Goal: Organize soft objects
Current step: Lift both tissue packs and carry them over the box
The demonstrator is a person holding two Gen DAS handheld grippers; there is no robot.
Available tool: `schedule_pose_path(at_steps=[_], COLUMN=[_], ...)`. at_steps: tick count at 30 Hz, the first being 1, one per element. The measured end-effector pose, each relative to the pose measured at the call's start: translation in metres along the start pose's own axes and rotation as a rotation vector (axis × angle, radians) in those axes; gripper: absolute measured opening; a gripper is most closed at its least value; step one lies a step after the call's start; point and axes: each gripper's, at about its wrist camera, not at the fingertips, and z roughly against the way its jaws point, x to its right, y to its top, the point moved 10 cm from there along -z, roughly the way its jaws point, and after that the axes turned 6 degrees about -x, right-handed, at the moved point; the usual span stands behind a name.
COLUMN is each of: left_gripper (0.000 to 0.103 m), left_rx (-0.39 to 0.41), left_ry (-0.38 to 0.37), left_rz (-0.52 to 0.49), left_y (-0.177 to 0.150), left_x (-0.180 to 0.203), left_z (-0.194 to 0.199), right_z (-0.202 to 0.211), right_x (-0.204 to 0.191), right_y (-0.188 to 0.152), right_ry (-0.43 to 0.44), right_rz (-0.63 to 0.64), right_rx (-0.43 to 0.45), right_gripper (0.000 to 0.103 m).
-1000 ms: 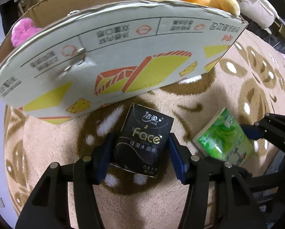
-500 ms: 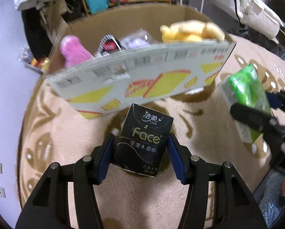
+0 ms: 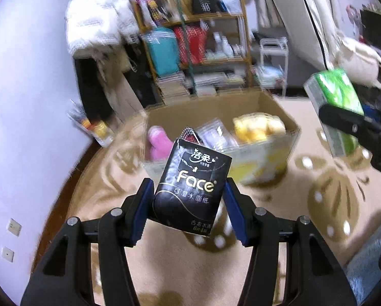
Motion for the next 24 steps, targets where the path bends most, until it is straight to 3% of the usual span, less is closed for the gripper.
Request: schedule_pose_path(at_steps=[9,18,24], left_gripper=[0.054,0.055,0.055], left_rx=[0.124,0.143,0.103], left_ry=[-0.002,-0.007,-0.022], left_rz=[0.036,0.042,0.04], left_y=[0.05,0.077,0.077], left_x=[-0.022,-0.028,-0.025], left_z=[0.014,-0.016,-0.044], right_z=[0.001,-0.038,-0.065], right_x=[-0.002,0.004,0.009], right_y=[0.043,0.066,0.067], right_ry=[-0.011,-0.024,-0.017], right_rz=[0.044,0.037,0.053], right_rx=[0.06,0.049,0.014], right_gripper=[0.056,0.056,0.056])
